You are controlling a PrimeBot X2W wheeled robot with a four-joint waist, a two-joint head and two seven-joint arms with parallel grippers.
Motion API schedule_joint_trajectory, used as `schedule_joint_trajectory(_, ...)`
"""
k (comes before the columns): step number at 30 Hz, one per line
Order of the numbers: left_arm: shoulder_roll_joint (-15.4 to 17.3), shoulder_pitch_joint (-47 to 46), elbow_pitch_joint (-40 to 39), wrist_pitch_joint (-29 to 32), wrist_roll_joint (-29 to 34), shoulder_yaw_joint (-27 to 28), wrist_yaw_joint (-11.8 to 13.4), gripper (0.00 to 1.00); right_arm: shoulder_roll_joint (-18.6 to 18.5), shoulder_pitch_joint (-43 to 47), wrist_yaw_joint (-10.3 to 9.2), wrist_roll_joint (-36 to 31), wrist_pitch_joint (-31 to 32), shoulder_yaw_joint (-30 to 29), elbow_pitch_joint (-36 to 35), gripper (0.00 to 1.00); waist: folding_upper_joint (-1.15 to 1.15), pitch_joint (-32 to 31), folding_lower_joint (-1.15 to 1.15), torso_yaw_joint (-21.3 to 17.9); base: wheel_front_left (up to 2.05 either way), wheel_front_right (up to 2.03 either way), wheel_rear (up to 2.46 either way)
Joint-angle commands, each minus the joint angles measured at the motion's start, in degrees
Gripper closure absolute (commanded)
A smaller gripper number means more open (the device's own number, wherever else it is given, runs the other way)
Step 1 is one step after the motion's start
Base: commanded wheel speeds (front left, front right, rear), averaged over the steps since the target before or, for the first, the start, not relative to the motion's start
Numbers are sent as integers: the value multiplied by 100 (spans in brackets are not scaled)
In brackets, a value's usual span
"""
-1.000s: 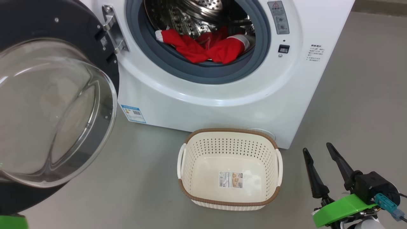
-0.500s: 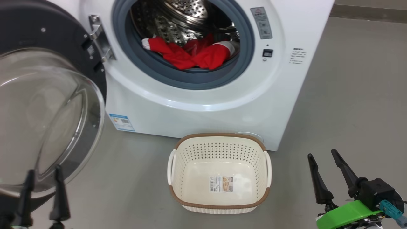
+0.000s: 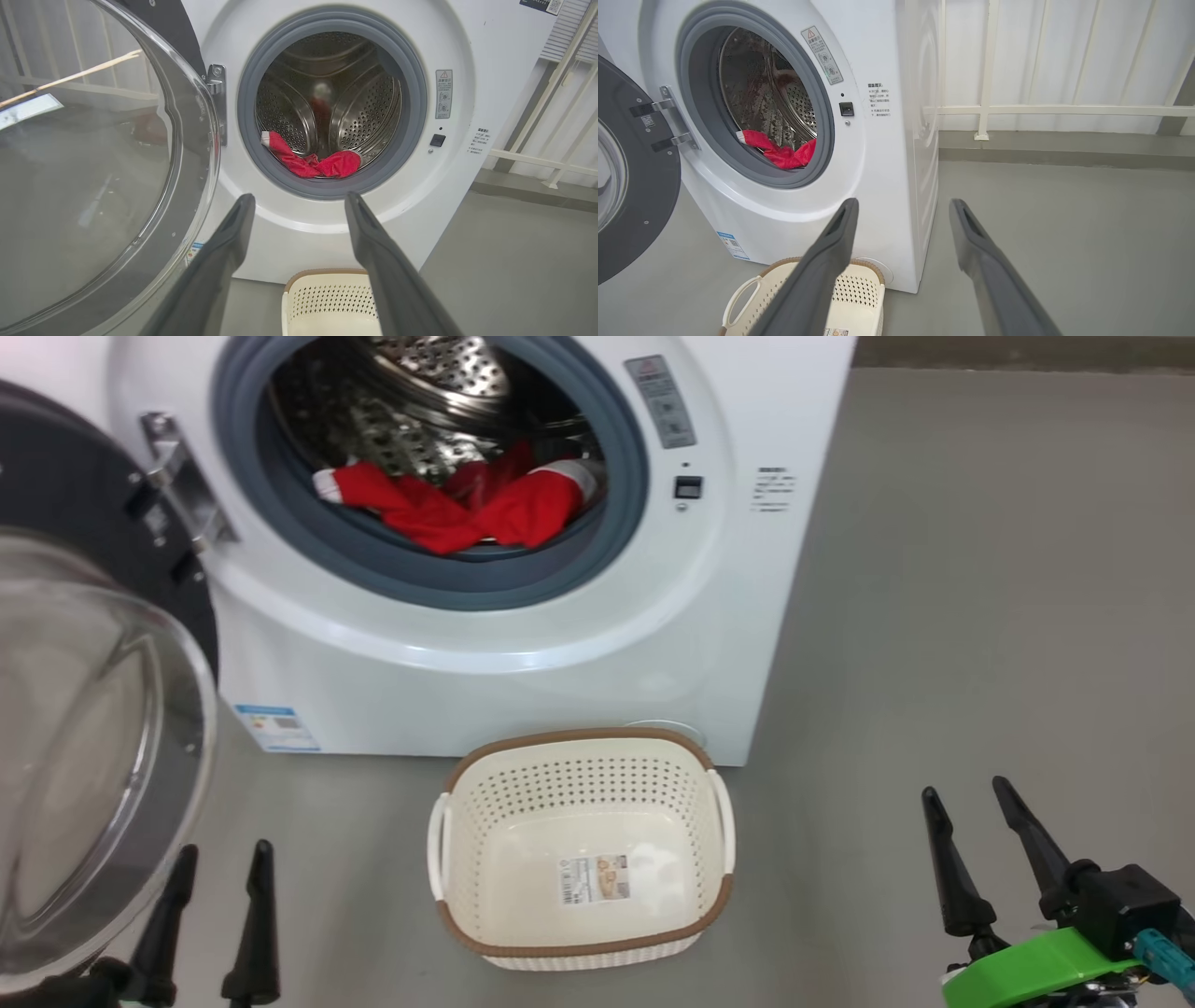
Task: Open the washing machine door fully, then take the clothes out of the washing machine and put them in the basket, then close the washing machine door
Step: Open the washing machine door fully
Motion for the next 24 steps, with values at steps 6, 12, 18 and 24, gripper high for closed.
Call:
schedule_joint_trajectory(6, 141, -65, -142, -29, -64, -13, 9, 0, -33, -12, 36, 0, -52, 26, -234, 0, 0, 118, 0, -440, 0, 0, 0)
schedule_joint_trajectory(12, 167, -162, -204, -29, -72, -122, 9, 0, -21, -42, 36, -25, -52, -71, -288, 0, 0, 255, 0, -672, 0, 0, 0)
schedule_joint_trajectory(18, 149, -218, -259, -29, 7, -176, 9, 0, -3, -14, 36, -38, -52, -193, -340, 0, 0, 287, 0, -794, 0, 0, 0)
schedule_joint_trajectory(24, 112, -224, -303, -29, 27, -123, 9, 0, 17, -6, 36, -49, -52, -229, -343, 0, 0, 268, 0, -867, 0, 0, 0)
